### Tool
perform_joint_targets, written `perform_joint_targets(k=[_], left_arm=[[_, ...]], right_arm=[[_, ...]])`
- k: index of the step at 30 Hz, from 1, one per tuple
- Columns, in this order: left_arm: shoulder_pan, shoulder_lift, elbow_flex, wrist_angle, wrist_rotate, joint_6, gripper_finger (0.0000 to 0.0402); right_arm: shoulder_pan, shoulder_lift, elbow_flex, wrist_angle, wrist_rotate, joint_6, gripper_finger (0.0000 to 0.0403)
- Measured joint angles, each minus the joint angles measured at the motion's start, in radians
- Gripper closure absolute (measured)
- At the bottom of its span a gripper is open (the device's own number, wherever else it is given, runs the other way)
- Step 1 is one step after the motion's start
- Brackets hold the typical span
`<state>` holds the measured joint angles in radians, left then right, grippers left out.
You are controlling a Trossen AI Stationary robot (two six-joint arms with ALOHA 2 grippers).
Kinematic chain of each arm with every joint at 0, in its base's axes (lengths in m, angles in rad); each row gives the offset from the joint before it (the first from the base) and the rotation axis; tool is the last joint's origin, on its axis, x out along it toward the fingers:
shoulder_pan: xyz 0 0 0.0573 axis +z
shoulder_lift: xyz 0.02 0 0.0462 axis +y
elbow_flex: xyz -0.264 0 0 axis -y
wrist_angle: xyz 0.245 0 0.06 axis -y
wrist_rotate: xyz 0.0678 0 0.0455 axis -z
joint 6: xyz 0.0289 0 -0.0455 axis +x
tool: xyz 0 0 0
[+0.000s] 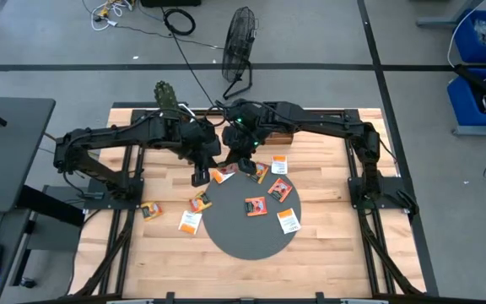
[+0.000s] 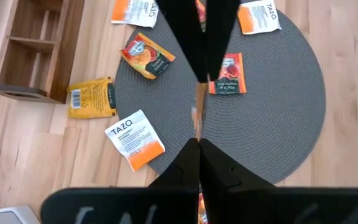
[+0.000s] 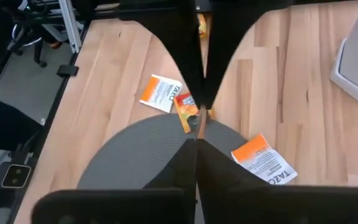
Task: Pick & Place Tea
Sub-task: Put the yellow tea bag into the right section of the wooden organizer
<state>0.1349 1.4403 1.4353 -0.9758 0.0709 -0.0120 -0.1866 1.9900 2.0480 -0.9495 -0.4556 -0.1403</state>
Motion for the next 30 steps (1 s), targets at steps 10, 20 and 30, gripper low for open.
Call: perform_joint_targets(k=[10, 20, 30], left_arm=[[0.003, -0.052, 0.000, 0.011, -0.014, -0.005, 0.0346], [0.003, -0.160, 0.000, 0.028, -0.078, -0.074, 0.0274], [0.003, -0.194, 0.000, 0.039, -0.115, -0.108, 0.0266]], right_arm=[[-0.024, -0.057, -0.001, -0.035, 0.085, -0.060, 0.0401], [-0.164, -0.163, -0.019, -0.153, 0.125, -0.164, 0.0402], [-0.333, -0.456, -0.538, 0.173, 0.074, -0.206, 0.0403]])
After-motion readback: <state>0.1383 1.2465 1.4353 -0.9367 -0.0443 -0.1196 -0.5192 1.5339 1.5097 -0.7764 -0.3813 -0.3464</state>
